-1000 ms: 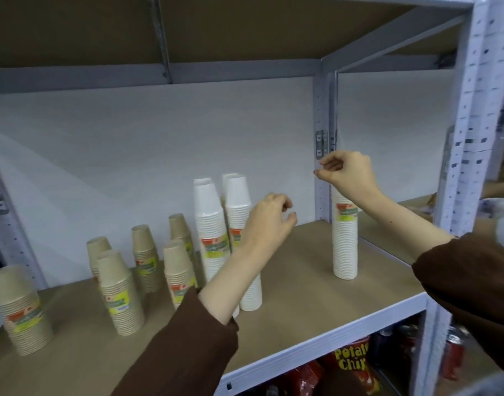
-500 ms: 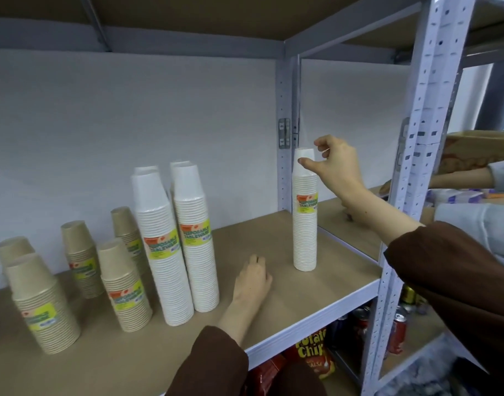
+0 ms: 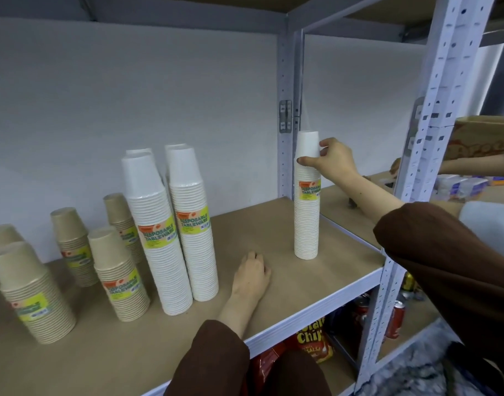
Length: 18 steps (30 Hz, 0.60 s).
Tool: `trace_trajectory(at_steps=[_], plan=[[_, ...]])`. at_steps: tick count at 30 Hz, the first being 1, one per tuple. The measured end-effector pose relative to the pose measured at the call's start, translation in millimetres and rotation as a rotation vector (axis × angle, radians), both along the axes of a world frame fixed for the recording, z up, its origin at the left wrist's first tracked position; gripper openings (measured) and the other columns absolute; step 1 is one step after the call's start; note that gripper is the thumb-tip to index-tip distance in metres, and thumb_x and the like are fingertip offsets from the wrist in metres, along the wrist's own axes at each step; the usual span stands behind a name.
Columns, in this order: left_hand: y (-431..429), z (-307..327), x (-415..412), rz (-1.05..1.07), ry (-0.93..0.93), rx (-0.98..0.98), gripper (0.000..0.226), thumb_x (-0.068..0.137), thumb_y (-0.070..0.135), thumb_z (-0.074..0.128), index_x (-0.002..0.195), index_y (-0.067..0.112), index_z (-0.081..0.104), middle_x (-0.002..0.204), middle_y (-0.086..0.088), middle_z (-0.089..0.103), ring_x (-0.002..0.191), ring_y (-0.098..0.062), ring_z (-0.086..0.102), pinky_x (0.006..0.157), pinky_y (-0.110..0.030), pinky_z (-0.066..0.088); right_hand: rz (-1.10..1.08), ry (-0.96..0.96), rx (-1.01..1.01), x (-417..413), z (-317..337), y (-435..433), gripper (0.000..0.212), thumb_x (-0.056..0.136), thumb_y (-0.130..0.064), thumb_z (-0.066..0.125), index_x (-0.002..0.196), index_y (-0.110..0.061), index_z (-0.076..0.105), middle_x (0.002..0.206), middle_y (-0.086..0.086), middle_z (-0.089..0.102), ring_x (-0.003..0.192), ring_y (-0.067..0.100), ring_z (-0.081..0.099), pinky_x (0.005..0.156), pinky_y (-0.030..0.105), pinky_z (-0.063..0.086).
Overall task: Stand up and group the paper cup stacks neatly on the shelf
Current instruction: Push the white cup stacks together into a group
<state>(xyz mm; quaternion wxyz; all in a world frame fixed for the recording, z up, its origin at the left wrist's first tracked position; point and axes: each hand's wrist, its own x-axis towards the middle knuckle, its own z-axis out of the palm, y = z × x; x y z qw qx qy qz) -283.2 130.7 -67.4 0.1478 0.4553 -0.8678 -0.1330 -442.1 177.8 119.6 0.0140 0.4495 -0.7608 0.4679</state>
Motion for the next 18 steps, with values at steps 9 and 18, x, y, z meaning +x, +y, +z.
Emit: trace_trajectory(at_steps=[9,18], plan=[[-2,5,3,-0.03,-0.02,0.01,0.034,0.095,0.015,0.035,0.118,-0.005,0.05,0.128,-0.02,0.046,0.121,-0.031,0.044,0.099,-0.042,0.041,0.008,-0.036,-0.089,12,0,2,0.054,0.076,-0.024,0.073,0.119,0.001,0.052,0.123,0.016,0.059,0.112,0.028,0.057,0.088,0.033,0.048],[17,10,28,-0.052,0.011,-0.075,0.03,0.092,0.016,0.041,0.11,-0.003,0.054,0.12,-0.019,0.051,0.11,-0.035,0.053,0.09,-0.041,0.044,0.051,0.022,-0.205,52,13,30,0.054,0.07,-0.03,0.076,0.11,-0.001,0.054,0.096,0.004,0.054,0.087,0.016,0.05,0.072,0.031,0.045]])
